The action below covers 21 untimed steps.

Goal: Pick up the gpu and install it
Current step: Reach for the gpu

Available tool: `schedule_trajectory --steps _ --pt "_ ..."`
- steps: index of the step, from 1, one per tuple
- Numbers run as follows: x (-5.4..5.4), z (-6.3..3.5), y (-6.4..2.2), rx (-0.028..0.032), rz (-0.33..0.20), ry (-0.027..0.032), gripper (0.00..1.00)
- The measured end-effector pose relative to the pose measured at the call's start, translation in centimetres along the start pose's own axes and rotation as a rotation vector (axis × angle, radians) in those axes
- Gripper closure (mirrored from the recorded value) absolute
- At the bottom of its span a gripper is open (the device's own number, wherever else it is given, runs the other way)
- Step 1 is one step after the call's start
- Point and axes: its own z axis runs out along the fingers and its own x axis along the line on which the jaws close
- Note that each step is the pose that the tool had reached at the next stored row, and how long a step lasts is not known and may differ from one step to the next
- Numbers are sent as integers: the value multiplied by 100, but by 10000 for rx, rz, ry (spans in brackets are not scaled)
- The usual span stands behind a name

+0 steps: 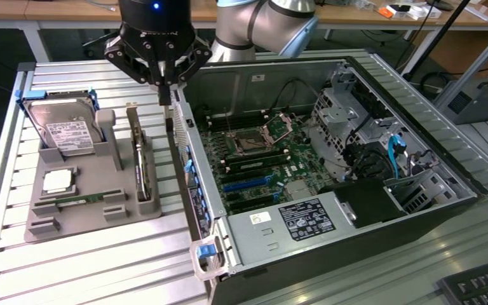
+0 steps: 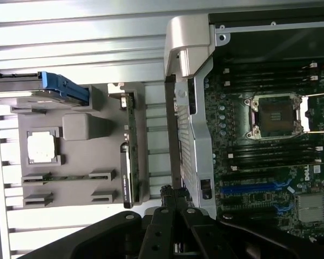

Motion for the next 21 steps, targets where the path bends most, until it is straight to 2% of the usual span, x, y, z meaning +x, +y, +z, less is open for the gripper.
schedule_trajectory --steps 21 --pt "126 -4 -15 0 0 0 89"
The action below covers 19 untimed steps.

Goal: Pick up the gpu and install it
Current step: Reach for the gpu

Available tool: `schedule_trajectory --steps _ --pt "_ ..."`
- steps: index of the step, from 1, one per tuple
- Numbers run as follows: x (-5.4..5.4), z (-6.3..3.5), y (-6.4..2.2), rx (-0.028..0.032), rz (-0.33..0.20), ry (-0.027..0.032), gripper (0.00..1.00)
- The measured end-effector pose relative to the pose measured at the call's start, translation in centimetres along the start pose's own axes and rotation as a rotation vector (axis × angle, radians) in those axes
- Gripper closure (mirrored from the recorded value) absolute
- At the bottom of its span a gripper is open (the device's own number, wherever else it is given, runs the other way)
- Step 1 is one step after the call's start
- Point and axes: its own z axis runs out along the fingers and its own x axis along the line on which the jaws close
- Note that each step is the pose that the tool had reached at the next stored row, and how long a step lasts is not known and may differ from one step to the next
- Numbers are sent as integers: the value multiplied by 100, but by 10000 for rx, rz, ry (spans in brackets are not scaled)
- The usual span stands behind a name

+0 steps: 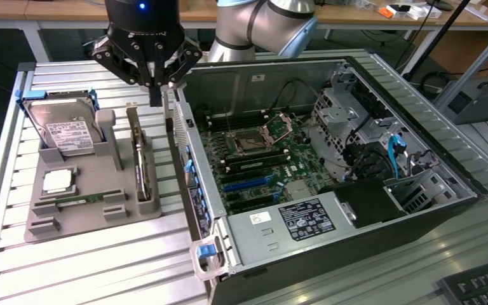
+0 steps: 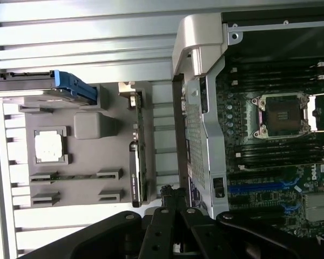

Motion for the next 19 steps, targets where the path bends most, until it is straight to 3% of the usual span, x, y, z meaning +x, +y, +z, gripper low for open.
schedule_trajectory --steps 19 --pt "80 -3 -11 0 0 0 89"
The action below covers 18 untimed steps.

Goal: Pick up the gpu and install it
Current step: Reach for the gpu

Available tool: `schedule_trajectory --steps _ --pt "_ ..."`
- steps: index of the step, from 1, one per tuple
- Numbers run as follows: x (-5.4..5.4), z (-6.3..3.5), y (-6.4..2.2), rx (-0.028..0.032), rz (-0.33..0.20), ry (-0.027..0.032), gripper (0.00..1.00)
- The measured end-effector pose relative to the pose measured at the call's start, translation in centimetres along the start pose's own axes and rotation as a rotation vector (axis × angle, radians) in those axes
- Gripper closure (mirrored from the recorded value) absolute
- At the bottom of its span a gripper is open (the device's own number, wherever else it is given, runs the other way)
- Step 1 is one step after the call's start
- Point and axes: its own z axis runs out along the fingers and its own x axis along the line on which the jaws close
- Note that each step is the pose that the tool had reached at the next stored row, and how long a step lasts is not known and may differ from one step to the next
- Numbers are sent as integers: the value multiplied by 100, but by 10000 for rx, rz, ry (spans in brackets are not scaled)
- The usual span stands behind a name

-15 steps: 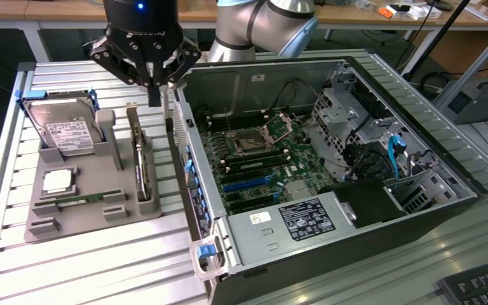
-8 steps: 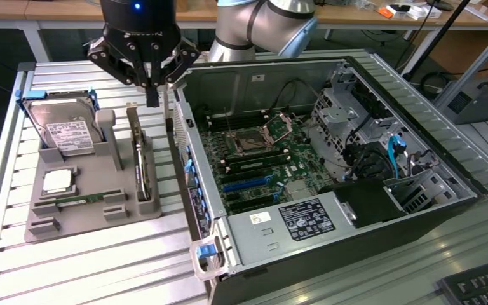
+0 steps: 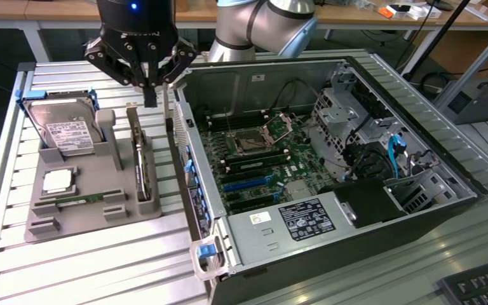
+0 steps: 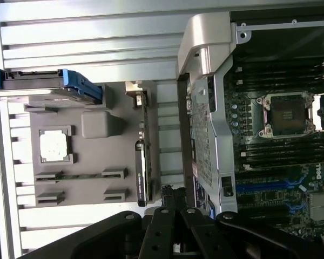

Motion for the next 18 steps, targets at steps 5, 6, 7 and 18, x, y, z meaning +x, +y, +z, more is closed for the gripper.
schedule_trajectory --steps 5,6,7,18 --pt "37 -1 -4 0 0 0 89" --pt "44 -1 -5 0 0 0 89" --pt "53 -1 -5 0 0 0 89" --pt "150 -4 -12 0 0 0 89"
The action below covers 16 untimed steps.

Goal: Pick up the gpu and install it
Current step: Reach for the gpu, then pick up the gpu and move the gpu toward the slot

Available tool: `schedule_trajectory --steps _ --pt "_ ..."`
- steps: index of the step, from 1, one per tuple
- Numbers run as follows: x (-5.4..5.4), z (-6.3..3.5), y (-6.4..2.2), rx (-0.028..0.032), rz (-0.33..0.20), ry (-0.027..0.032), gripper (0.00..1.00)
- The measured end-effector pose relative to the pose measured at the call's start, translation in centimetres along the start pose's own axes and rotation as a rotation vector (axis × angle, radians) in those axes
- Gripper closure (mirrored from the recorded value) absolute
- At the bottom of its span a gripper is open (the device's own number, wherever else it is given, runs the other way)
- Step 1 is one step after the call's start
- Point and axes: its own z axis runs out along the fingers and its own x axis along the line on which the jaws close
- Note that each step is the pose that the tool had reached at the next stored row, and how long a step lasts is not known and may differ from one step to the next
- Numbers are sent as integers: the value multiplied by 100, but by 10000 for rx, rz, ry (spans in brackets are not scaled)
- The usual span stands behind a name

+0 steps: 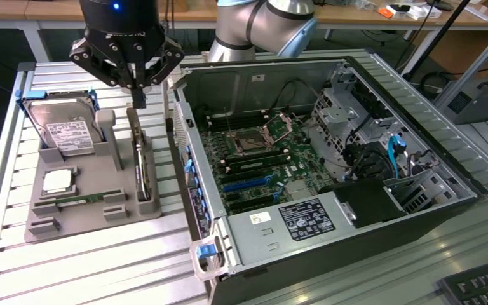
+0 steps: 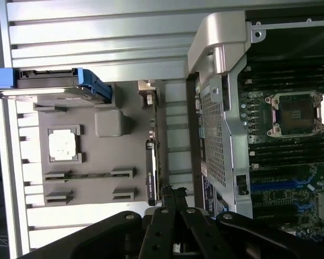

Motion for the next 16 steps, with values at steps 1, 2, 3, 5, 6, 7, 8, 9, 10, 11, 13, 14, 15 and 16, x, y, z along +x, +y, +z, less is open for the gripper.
schedule_trajectory --steps 1,2,3,5,6,7,8,9,10,11,13,14,15,16 --pt "6 0 0 0 0 0 89" --pt "9 0 -1 0 0 0 89" --pt "9 0 -1 0 -2 0 89" --pt "10 -1 -1 1 -1 1 89" --pt "10 0 -1 0 -1 0 89" --pt "10 -1 -1 0 -1 0 89" --pt "10 0 -1 0 -1 0 89" --pt "10 -1 -1 0 0 1 89" --pt "10 -1 -1 0 -1 1 89" --pt "10 -1 -1 0 0 1 89" --pt "10 -1 -1 0 0 1 89" --pt "11 0 -1 0 0 0 89" --pt "11 -1 -2 0 0 1 89" --pt "10 0 -3 0 -1 0 89"
